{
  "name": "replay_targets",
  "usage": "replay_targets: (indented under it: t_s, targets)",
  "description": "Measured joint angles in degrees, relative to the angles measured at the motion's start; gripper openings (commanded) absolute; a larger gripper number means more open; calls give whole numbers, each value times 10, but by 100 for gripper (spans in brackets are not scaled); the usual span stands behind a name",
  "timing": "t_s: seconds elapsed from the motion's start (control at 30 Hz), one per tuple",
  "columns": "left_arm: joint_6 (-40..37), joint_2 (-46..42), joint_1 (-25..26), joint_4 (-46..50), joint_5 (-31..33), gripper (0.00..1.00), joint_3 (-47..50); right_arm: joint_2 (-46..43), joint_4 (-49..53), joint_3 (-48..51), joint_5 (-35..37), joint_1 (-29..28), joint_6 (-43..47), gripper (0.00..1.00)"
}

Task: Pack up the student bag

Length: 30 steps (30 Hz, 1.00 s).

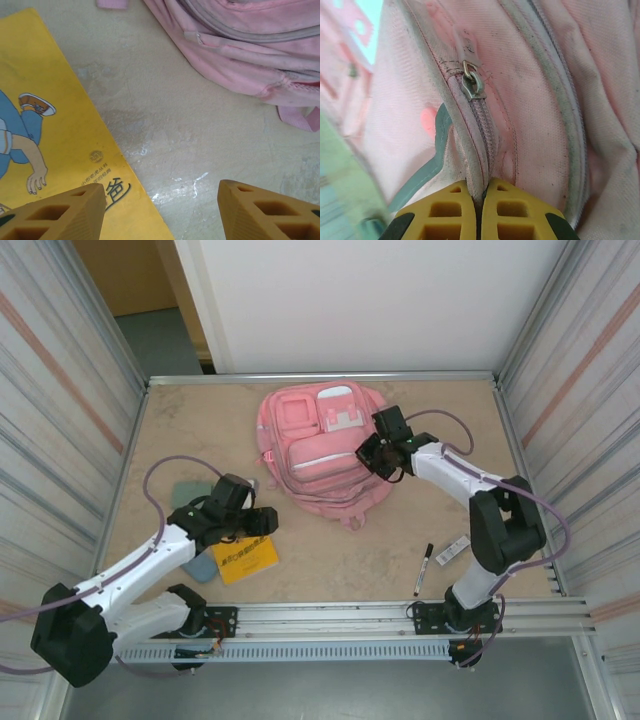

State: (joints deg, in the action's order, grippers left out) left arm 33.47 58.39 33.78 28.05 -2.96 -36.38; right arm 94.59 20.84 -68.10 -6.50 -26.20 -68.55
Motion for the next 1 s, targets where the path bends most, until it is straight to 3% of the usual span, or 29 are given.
replay_targets:
  t_s: [0.27,0.7,1.0]
  targets:
    - [48,0,-14,4,21,63,15,-41,-7,-75,3,0,-87,0]
    - [137,14,-26,38,41,64,41,-38,-36,-72,36,-2,-148,0]
    - [130,119,2,-47,42,62,44,-58,-72,86,61,10,-124,2]
